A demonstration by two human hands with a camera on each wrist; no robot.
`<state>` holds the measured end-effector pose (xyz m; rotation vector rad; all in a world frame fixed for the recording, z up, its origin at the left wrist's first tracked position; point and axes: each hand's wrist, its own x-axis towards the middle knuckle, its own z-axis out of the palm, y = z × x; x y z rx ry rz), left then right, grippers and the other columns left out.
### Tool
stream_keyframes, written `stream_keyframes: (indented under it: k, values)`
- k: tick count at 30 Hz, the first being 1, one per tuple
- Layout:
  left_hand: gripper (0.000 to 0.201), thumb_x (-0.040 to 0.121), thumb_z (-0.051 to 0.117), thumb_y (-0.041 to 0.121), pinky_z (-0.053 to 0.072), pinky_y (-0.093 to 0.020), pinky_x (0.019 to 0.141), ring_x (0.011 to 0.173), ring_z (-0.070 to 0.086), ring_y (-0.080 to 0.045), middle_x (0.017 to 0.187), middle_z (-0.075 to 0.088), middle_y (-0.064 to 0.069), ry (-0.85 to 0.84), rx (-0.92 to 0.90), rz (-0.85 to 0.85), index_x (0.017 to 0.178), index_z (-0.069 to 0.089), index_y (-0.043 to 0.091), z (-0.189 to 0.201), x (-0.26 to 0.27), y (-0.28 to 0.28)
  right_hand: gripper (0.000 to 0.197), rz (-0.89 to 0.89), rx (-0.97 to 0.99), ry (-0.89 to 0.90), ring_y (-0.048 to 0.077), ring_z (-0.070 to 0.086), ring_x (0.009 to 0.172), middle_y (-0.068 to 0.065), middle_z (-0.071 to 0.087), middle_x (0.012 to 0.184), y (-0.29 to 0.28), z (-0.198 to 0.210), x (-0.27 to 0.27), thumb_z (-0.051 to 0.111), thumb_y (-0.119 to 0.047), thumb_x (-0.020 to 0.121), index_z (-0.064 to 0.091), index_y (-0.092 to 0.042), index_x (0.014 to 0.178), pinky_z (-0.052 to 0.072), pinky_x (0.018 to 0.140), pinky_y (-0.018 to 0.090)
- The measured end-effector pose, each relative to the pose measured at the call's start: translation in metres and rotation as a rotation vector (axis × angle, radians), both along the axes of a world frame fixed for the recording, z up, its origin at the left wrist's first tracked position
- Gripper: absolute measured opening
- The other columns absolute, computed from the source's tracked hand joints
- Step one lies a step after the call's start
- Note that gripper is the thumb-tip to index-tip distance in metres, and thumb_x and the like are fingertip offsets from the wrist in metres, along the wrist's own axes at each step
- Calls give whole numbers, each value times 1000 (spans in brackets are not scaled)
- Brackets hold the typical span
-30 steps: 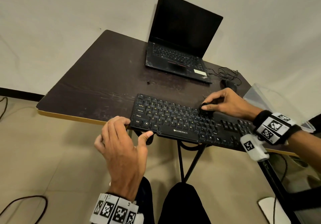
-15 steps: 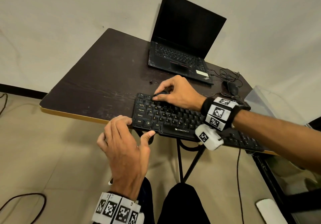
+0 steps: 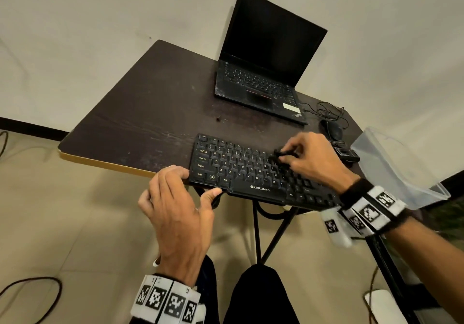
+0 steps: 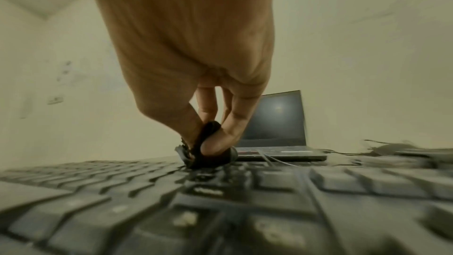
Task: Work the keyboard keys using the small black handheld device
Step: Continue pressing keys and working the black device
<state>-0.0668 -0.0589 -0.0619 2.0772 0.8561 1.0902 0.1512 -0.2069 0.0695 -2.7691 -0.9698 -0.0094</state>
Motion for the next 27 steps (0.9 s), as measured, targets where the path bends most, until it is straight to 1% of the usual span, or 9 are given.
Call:
stream_keyframes:
  k: [2,5,7,9,12,14,18,23,27]
  values:
    - [57,79,88,40,35,-50,99,124,55,-31,124,61,-2,2,-11,3,117,56,12,0,1,-1,15,-74,61,12,13,67,81,-5,76,90,-18,-5,-2,86,-22,91,78,-33,85,58,83,37]
    - [57,79,89,39,34,-50,99,124,55,-31,124,61,-2,-12,-16,-3,117,56,11,0,1,-1,12,-36,99,17,12,66,77,-6,77,89,-3,-10,-9,85,-25,92,79,-32,85,55,78,33]
    - [57,80,87,39,33,-48,99,124,54,-30,124,61,-3,-17,-17,-6,118,56,10,-1,1,0,2,43,59,-7,6,64,76,-10,74,88,19,-9,-14,84,-22,92,84,-24,92,51,76,25]
    - [55,83,86,40,33,-48,99,124,54,-30,125,61,-3,-25,-20,-10,118,56,10,-2,0,0,3,145,15,-26,-3,60,72,-11,72,85,44,-6,-19,83,-18,92,85,-20,92,47,69,15]
    - [52,85,84,41,33,-48,100,124,54,-29,124,60,-2,-27,-15,-14,118,56,11,-1,0,1,11,295,-35,-42,3,59,72,-8,75,87,86,-2,-31,78,-11,89,86,-19,92,41,66,8]
    - [55,83,85,42,34,-48,101,124,54,-29,123,60,-2,-8,-11,-14,117,56,12,-1,0,2,17,390,-39,-42,7,64,81,-6,78,91,118,-2,-42,74,-8,86,86,-18,93,39,70,12]
    - [54,84,81,47,37,-51,102,123,54,-28,123,60,-1,14,-4,-20,117,56,12,0,-2,2,21,480,-78,-16,12,72,92,-3,82,98,160,2,-54,70,-9,86,86,-19,95,47,82,19]
    - [54,84,82,47,35,-49,103,123,54,-27,123,60,0,21,-14,-17,116,56,13,0,-2,2,22,477,-169,-51,11,71,96,-4,80,104,139,8,-45,71,-9,91,86,-21,101,48,83,21]
    - [54,84,83,47,36,-50,102,122,55,-27,123,60,0,8,-3,-9,117,56,13,0,-2,2,21,398,-186,-95,19,73,102,0,78,107,101,5,-32,73,-8,92,86,-20,103,54,87,28]
